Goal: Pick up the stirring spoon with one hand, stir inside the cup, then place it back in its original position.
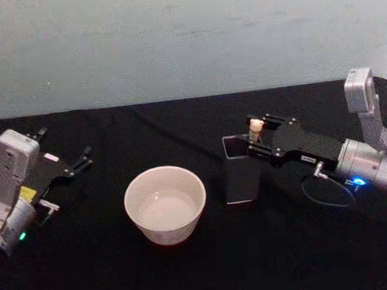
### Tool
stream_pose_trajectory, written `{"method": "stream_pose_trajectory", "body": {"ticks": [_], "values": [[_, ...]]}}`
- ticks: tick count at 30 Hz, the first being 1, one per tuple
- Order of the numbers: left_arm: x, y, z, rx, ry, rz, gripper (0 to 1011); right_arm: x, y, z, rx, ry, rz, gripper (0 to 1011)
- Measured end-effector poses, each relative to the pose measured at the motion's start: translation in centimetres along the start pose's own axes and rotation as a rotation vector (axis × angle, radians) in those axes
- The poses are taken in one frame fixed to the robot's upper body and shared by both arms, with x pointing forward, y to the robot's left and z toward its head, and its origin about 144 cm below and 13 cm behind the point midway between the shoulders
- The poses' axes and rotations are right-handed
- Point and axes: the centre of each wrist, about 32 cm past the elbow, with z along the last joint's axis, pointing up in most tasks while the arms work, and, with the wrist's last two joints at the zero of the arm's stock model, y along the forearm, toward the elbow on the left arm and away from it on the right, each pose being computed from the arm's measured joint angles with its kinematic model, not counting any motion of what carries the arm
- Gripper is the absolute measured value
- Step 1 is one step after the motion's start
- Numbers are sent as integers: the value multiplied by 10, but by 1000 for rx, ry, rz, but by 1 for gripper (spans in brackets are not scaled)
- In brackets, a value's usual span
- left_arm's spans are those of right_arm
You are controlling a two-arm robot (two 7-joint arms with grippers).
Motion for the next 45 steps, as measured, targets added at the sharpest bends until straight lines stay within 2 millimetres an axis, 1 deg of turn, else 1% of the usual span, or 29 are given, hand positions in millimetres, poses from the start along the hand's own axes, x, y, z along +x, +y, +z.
{"method": "stream_pose_trajectory", "body": {"ticks": [1,3,4,5,6,8,10,12,22,27,31,45], "values": [[0,0,0,0,0,0,1001,0,0,0,0,0,0,534],[0,0,0,0,0,0,1001,0,0,0,0,0,0,503],[0,0,0,0,0,0,1001,0,0,0,0,0,0,453],[0,0,0,0,0,0,1001,0,0,0,0,1,0,433],[0,0,0,0,0,0,1001,0,0,0,0,1,0,390],[0,0,0,0,0,0,1001,0,0,0,0,1,0,358],[0,0,0,0,0,0,1001,0,0,0,0,1,0,253],[0,0,0,0,0,0,1001,0,0,0,0,1,0,216],[0,0,0,0,0,0,1001,0,0,0,0,1,0,213],[0,0,0,0,0,0,1002,-3,0,2,11,-3,-2,213],[0,0,0,0,0,0,1001,-7,0,8,38,-9,-9,213],[0,0,0,0,0,0,1001,-13,-6,46,145,-32,-47,213]]}}
